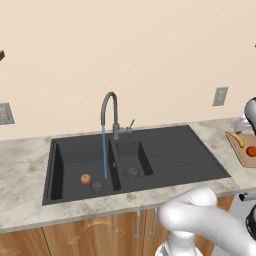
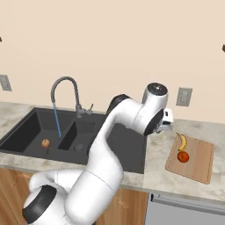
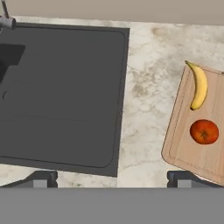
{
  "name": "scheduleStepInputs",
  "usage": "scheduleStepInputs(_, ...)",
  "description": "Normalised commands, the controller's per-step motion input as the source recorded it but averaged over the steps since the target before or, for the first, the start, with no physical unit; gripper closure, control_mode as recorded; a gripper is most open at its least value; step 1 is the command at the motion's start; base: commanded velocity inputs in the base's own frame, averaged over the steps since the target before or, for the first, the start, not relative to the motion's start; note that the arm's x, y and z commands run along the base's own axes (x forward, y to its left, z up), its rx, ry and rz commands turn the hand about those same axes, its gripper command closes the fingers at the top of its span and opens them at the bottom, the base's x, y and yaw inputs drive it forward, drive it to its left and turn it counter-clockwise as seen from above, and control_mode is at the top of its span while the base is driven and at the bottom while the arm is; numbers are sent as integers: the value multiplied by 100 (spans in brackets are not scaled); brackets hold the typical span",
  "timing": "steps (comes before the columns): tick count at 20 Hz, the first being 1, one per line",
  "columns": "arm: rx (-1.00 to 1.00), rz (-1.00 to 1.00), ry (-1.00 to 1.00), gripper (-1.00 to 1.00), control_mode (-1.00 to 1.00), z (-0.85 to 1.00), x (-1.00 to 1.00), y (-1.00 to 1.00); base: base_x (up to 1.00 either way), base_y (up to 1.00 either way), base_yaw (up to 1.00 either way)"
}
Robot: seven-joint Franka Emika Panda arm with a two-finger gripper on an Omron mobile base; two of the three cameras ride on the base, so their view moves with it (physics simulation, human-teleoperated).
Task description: Pick the peach, apple, banana from the sink and place them on the cutting board to airdry. Then turn off the sink faucet.
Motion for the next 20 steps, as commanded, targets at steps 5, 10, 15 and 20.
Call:
scheduleStepInputs(5,9,26,1,-100,-100,27,-25,75,0,0,0)
scheduleStepInputs(10,-2,19,5,-100,-100,11,-37,83,0,0,0)
scheduleStepInputs(15,-2,10,-5,-100,-100,-2,-58,85,0,0,0)
scheduleStepInputs(20,12,-1,-2,-100,-100,8,-43,67,0,0,0)
